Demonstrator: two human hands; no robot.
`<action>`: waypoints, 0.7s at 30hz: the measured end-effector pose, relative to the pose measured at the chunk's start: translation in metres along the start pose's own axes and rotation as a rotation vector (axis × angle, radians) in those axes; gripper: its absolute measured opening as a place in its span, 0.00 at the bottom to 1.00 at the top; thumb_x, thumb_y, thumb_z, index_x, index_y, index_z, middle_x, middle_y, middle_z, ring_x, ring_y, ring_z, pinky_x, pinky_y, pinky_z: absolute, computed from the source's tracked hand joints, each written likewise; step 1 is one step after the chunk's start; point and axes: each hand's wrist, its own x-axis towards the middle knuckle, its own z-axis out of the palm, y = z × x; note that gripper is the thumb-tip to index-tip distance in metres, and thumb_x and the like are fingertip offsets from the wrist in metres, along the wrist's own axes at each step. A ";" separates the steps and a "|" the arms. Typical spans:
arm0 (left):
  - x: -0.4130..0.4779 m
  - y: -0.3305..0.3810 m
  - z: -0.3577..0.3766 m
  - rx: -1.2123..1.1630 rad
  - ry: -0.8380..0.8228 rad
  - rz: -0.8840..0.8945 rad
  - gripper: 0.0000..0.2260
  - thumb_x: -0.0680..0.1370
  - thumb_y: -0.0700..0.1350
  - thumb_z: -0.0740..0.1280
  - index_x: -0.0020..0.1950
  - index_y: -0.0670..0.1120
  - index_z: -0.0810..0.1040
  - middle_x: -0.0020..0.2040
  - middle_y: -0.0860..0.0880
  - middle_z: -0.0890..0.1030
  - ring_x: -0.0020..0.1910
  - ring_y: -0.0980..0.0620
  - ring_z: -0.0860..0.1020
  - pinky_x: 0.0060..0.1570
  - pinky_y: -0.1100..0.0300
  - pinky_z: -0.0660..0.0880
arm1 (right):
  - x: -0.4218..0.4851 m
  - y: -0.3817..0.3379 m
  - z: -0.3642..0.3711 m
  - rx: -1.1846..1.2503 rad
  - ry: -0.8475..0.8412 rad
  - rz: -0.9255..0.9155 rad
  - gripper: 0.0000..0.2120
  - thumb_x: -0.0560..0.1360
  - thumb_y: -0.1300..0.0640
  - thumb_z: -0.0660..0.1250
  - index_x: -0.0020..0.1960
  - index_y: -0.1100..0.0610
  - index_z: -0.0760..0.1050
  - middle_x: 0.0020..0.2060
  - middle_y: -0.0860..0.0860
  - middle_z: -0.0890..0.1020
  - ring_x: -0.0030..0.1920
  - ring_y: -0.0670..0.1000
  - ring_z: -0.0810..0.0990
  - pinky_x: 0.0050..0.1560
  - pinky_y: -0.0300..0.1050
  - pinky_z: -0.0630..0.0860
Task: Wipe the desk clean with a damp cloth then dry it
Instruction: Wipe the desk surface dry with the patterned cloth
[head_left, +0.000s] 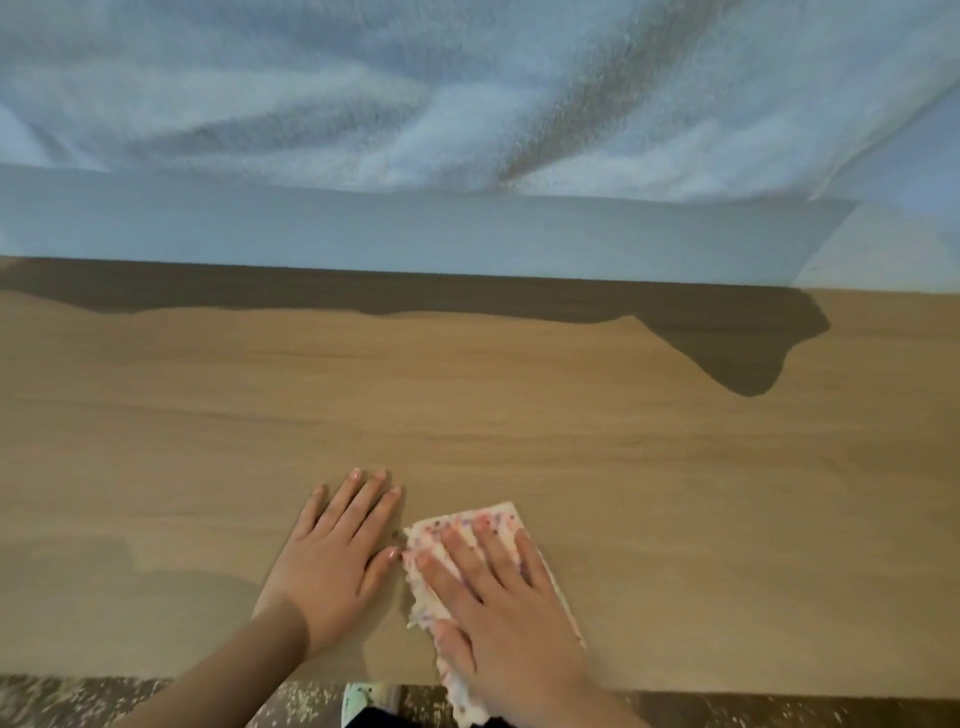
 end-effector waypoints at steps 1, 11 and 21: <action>-0.001 0.000 -0.001 0.006 -0.005 -0.007 0.25 0.81 0.57 0.43 0.72 0.46 0.63 0.71 0.48 0.66 0.75 0.52 0.50 0.69 0.52 0.49 | 0.000 0.017 0.001 -0.064 0.048 0.004 0.24 0.80 0.42 0.43 0.72 0.48 0.62 0.70 0.50 0.67 0.69 0.58 0.66 0.67 0.58 0.51; -0.002 0.004 -0.005 -0.019 0.005 -0.026 0.25 0.81 0.57 0.44 0.73 0.47 0.64 0.72 0.50 0.63 0.72 0.51 0.57 0.70 0.54 0.46 | 0.013 0.013 0.002 0.025 0.054 0.352 0.29 0.79 0.40 0.36 0.76 0.50 0.52 0.75 0.56 0.53 0.73 0.62 0.49 0.69 0.59 0.41; -0.001 0.006 -0.006 -0.002 -0.003 -0.017 0.27 0.79 0.57 0.42 0.74 0.46 0.58 0.74 0.48 0.60 0.74 0.50 0.54 0.71 0.51 0.45 | -0.050 0.078 -0.004 0.060 0.010 0.816 0.26 0.76 0.40 0.31 0.73 0.42 0.31 0.75 0.48 0.37 0.74 0.54 0.33 0.73 0.55 0.36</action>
